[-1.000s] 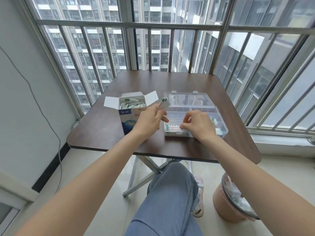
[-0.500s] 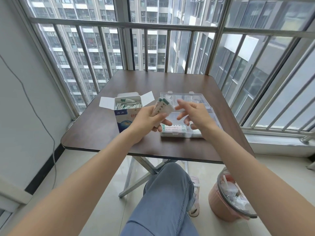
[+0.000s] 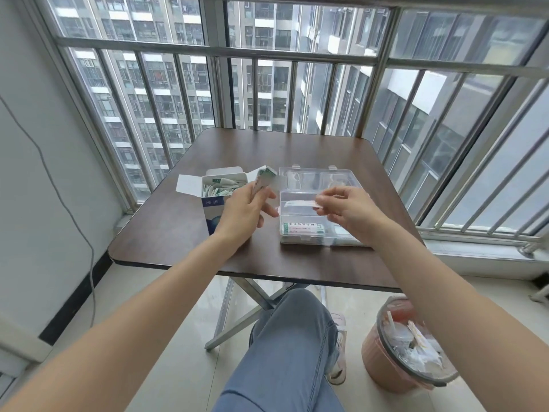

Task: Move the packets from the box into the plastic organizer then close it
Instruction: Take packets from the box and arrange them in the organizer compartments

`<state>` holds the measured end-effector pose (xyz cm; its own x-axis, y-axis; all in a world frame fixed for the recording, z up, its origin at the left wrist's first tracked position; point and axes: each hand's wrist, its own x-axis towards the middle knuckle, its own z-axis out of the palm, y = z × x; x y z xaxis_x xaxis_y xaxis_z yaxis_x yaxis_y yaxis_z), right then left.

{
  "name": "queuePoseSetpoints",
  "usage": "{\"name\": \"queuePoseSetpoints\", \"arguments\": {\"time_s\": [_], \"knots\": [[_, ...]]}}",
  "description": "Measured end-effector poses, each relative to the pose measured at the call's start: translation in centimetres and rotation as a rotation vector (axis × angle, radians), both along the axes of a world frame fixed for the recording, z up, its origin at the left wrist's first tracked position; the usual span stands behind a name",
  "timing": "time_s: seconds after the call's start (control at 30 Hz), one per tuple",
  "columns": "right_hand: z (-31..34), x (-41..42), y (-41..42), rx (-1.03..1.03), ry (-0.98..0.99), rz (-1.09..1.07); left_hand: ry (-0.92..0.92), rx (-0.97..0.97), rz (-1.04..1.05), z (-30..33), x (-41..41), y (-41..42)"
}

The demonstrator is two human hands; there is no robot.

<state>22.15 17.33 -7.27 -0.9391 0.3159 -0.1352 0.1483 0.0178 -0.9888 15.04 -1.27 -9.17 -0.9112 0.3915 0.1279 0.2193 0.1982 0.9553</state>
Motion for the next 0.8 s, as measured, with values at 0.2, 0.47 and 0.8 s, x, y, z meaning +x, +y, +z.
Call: {"name": "queuePoseSetpoints", "arguments": {"time_s": [0.2,0.47,0.8], "knots": [[-1.8,-0.7,0.2,0.589,-0.071,0.068,0.001,-0.012,-0.007,0.1,0.2,0.5],[-2.8,-0.8,0.1,0.636,-0.059,0.021,-0.034,-0.042,-0.039,-0.6,-0.2,1.0],[-2.8,-0.7,0.1,0.726,-0.078,0.052,0.084,-0.181,-0.037,-1.6,-0.2,1.9]]}}
